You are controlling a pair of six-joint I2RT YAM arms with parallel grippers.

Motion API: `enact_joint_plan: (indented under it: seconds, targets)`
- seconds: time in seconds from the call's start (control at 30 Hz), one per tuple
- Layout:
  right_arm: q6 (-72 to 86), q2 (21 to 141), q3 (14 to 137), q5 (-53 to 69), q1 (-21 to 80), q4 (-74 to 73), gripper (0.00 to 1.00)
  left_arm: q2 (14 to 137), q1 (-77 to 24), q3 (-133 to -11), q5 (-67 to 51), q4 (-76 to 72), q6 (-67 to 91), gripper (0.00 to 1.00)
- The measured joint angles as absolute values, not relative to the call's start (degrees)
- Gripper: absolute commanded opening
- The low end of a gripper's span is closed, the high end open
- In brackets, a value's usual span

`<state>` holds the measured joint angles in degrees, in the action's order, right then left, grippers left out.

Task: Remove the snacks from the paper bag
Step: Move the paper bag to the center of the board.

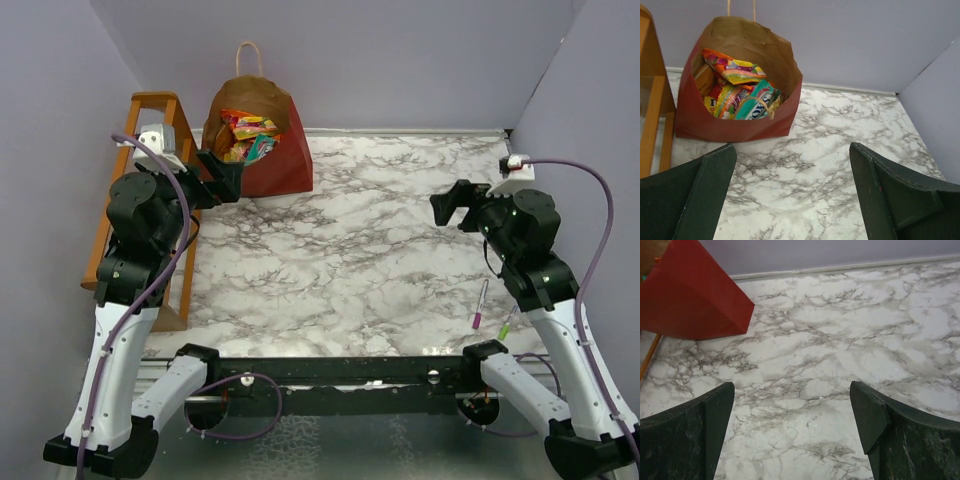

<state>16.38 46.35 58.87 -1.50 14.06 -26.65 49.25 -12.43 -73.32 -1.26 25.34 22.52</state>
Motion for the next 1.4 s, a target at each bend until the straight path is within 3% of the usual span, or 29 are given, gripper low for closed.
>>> enact_joint_plan:
  seconds: [0.47, 0.97, 1.17, 1.4]
  targets:
    - [20.3, 41.8, 53.7, -0.8, 12.3, -26.7, 0.99, 53.3, -11.2, -72.7, -2.9, 25.4, 43.6, 0.90]
    - [23.6, 31.2, 51.2, -9.0, 12.2, -26.7, 0.99, 67.5, -16.0, -75.6, 15.8, 28.4, 69.7, 0.86]
    - [24.2, 29.5, 50.6, -10.7, 12.0, -26.7, 0.99, 75.0, -16.9, -78.4, 21.8, 27.0, 71.8, 0.61]
    - [24.2, 28.3, 50.5, -12.0, 12.0, -26.8, 0.99, 76.2, -16.9, -79.3, 27.6, 25.9, 73.1, 0.48]
